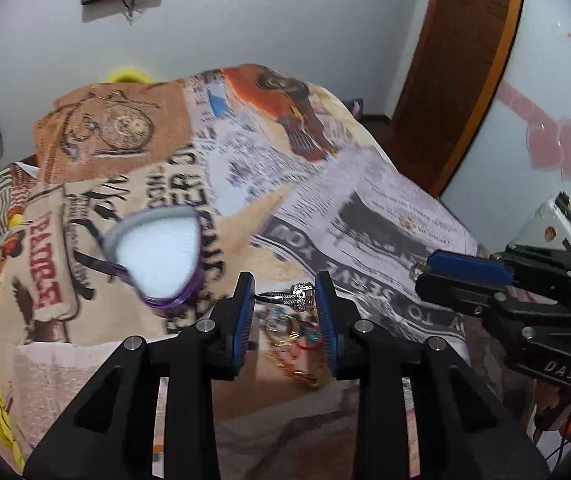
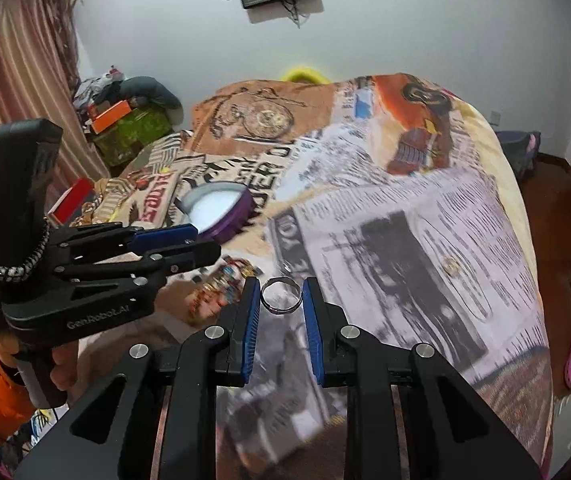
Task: Organize jewelry
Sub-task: 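Carry the silver ring and earring in both tools over the purple heart tin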
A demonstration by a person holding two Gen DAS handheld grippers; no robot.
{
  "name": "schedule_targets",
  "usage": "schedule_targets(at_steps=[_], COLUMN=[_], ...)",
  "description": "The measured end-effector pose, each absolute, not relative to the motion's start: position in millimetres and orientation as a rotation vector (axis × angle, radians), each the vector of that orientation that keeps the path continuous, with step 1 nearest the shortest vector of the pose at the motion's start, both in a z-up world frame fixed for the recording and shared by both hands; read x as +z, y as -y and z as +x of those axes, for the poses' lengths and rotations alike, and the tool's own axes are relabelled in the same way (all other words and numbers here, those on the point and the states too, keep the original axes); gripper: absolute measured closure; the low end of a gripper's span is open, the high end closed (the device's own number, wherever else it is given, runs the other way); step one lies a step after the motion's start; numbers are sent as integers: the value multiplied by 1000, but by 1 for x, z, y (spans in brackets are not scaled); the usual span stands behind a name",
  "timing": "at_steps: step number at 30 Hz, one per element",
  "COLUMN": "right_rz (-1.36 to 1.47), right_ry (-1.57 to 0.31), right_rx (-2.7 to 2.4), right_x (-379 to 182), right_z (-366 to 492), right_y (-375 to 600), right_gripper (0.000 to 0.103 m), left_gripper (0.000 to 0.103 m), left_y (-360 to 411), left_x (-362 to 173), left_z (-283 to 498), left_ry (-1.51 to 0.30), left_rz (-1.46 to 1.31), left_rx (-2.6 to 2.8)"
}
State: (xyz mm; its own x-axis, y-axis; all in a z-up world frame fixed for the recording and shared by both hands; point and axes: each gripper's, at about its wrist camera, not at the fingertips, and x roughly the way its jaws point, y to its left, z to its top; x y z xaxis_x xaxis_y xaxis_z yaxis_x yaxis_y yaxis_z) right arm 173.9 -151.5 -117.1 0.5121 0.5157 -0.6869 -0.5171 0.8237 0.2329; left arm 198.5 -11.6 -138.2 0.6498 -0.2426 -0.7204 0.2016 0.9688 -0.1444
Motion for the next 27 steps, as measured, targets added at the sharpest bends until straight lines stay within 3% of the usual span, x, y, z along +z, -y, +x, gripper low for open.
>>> schedule_targets(at_steps=[16, 27], right_rz=[-76, -119], right_ry=[-750, -806], right_rx=[714, 742], right_x=[-97, -110], right_z=[216, 251], right_y=[69, 32], right_gripper=[83, 83], left_gripper=[73, 73], left_y=[-79, -106], left_x=[-120, -147], left_z=[221, 260], left_ry=[-737, -801], left_rz=[-138, -190], left_rx=[-114, -128])
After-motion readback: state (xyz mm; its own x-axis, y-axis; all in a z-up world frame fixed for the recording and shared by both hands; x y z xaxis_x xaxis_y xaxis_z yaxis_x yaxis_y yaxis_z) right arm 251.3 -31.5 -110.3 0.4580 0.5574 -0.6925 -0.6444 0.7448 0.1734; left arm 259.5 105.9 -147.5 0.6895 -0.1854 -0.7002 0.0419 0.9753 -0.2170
